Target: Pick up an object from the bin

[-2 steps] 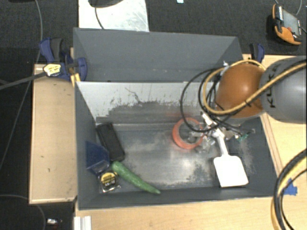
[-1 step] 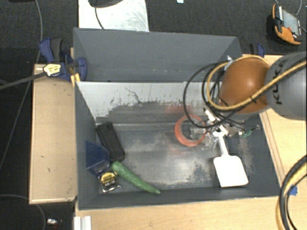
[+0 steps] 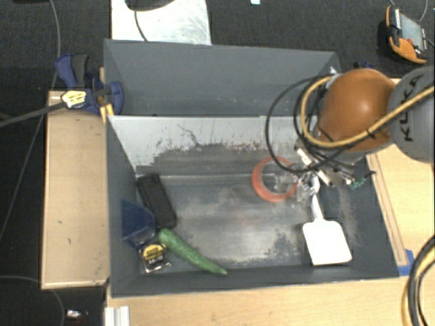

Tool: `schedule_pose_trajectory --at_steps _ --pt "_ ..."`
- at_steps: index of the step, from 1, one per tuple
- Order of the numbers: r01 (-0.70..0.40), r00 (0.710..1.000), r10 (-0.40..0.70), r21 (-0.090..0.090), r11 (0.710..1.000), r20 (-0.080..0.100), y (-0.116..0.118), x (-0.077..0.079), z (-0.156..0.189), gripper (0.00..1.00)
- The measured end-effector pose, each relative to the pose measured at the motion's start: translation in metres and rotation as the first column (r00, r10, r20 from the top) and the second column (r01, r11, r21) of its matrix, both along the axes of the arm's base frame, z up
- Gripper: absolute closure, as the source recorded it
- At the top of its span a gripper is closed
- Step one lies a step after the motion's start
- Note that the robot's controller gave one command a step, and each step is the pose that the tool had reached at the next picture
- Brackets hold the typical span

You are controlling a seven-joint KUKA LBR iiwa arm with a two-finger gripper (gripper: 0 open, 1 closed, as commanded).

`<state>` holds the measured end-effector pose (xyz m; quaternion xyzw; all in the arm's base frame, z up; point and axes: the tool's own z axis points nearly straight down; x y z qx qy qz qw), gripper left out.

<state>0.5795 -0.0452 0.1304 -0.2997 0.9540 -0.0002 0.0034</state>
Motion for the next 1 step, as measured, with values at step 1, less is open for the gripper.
schedule_pose_trajectory --at_steps 1 --pt "0.0 1.0 0.0 0.0 1.0 0.005 -0.0002 0.0014 0.0381 1.0"
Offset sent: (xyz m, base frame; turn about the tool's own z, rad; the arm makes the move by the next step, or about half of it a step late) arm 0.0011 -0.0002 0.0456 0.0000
